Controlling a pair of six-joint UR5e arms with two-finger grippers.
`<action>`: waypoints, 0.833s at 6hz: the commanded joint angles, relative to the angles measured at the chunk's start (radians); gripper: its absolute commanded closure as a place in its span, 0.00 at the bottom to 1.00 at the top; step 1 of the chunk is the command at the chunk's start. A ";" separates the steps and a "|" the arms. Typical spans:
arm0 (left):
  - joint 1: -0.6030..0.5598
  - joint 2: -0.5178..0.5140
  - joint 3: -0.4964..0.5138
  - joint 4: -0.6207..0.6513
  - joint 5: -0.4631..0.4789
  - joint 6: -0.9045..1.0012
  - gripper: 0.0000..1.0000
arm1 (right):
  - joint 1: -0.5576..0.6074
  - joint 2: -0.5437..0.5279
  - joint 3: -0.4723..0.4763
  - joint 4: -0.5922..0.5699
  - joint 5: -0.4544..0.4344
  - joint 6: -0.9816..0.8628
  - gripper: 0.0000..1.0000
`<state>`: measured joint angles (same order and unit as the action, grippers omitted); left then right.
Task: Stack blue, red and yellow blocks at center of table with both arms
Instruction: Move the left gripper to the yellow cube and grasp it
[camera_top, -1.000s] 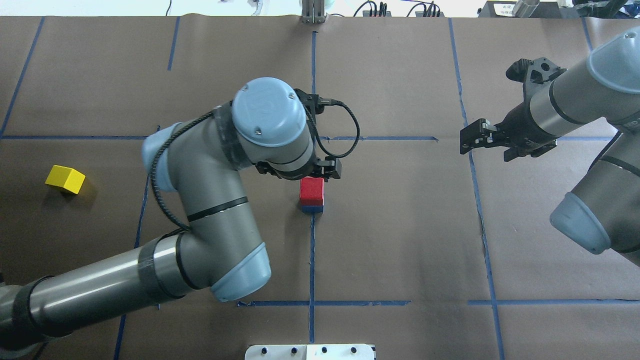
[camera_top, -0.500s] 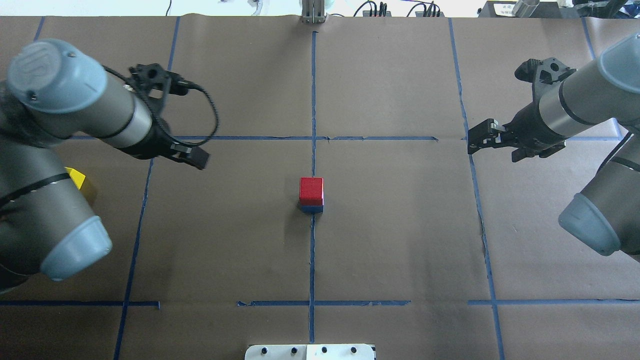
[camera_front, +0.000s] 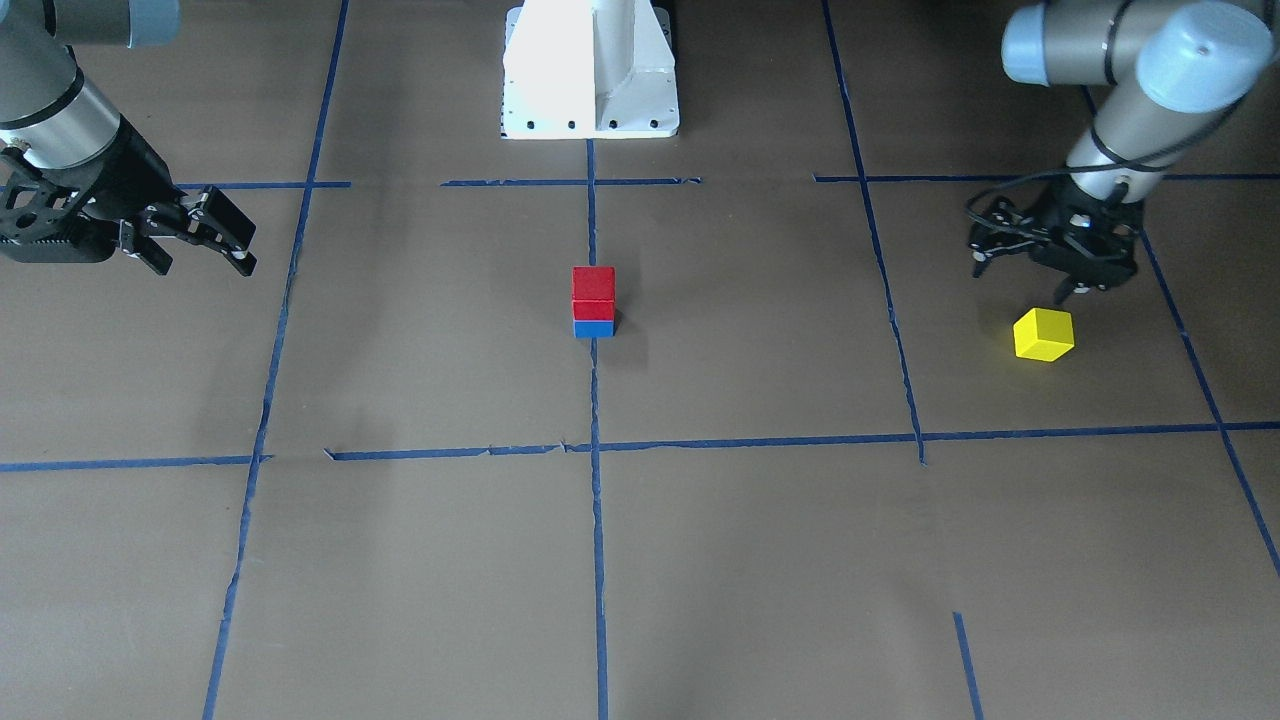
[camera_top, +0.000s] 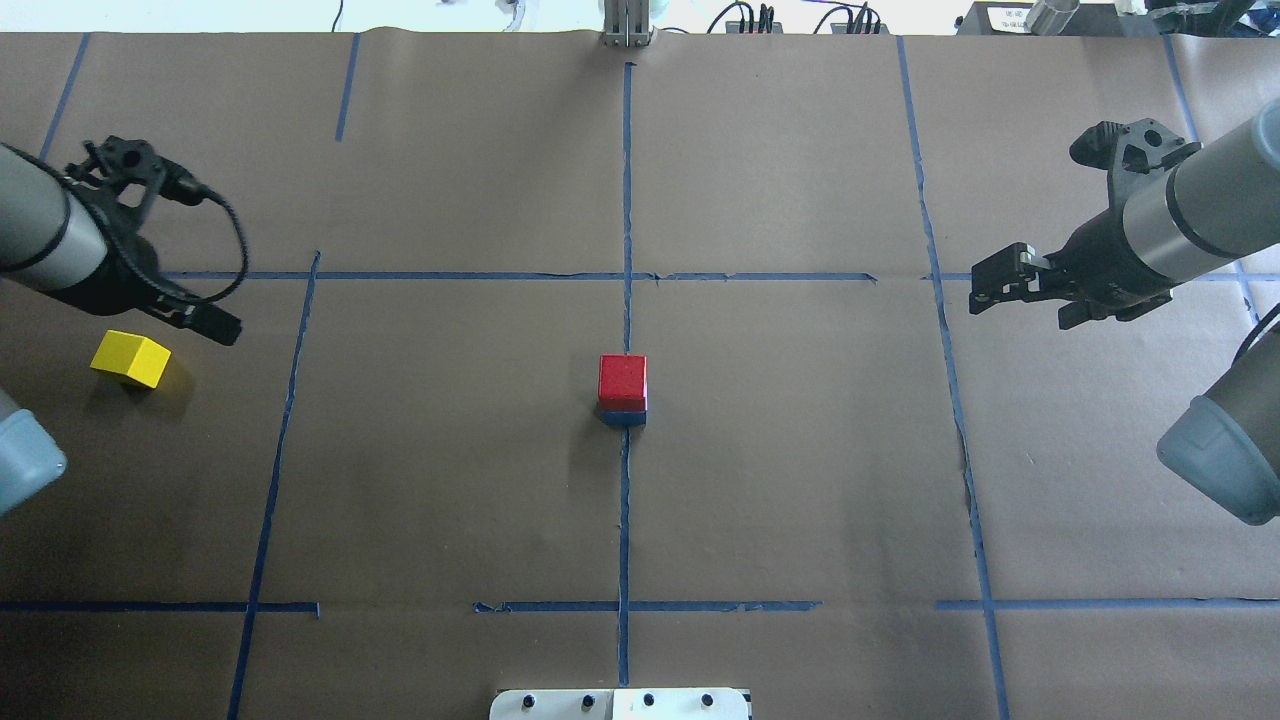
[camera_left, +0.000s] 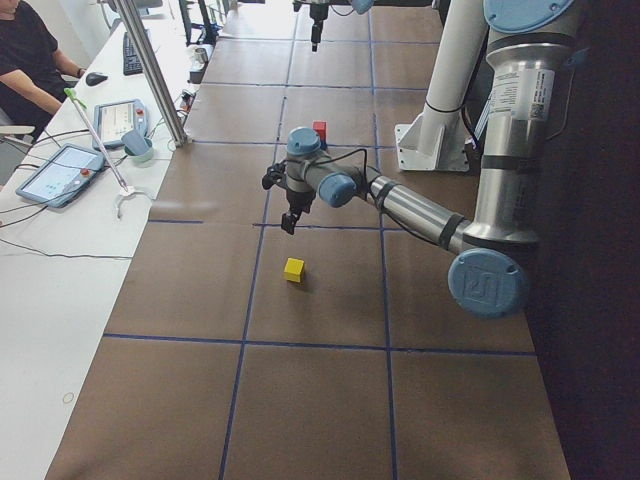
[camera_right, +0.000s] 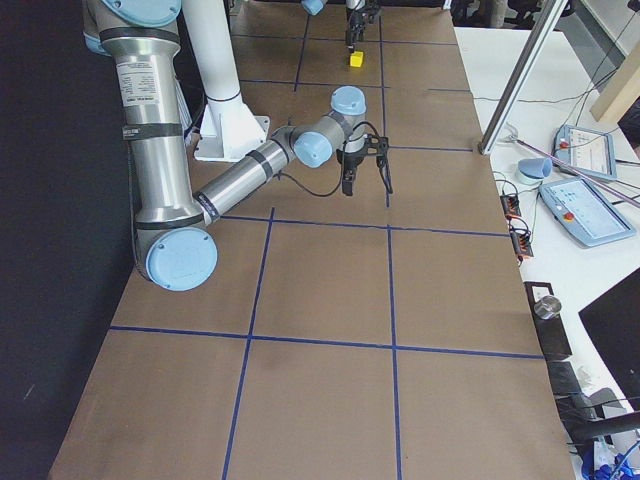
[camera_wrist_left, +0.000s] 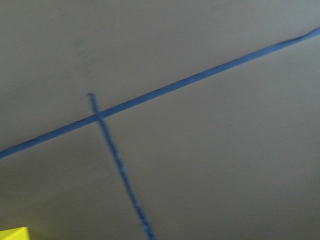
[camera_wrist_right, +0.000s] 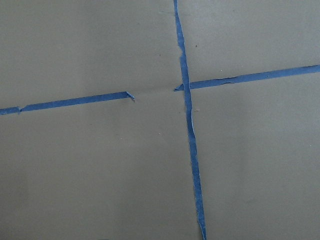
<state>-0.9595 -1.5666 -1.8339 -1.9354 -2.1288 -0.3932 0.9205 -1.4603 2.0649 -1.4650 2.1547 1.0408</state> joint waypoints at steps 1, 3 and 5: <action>-0.012 0.022 0.137 -0.152 -0.019 -0.065 0.00 | 0.000 -0.005 0.011 -0.001 -0.003 0.001 0.00; -0.008 0.010 0.189 -0.154 -0.020 -0.070 0.00 | -0.002 -0.005 0.009 -0.001 -0.006 0.001 0.00; -0.005 -0.013 0.202 -0.152 -0.020 -0.103 0.00 | -0.002 -0.003 0.011 -0.001 -0.004 0.001 0.00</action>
<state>-0.9664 -1.5665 -1.6369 -2.0886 -2.1491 -0.4742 0.9189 -1.4639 2.0750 -1.4665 2.1503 1.0416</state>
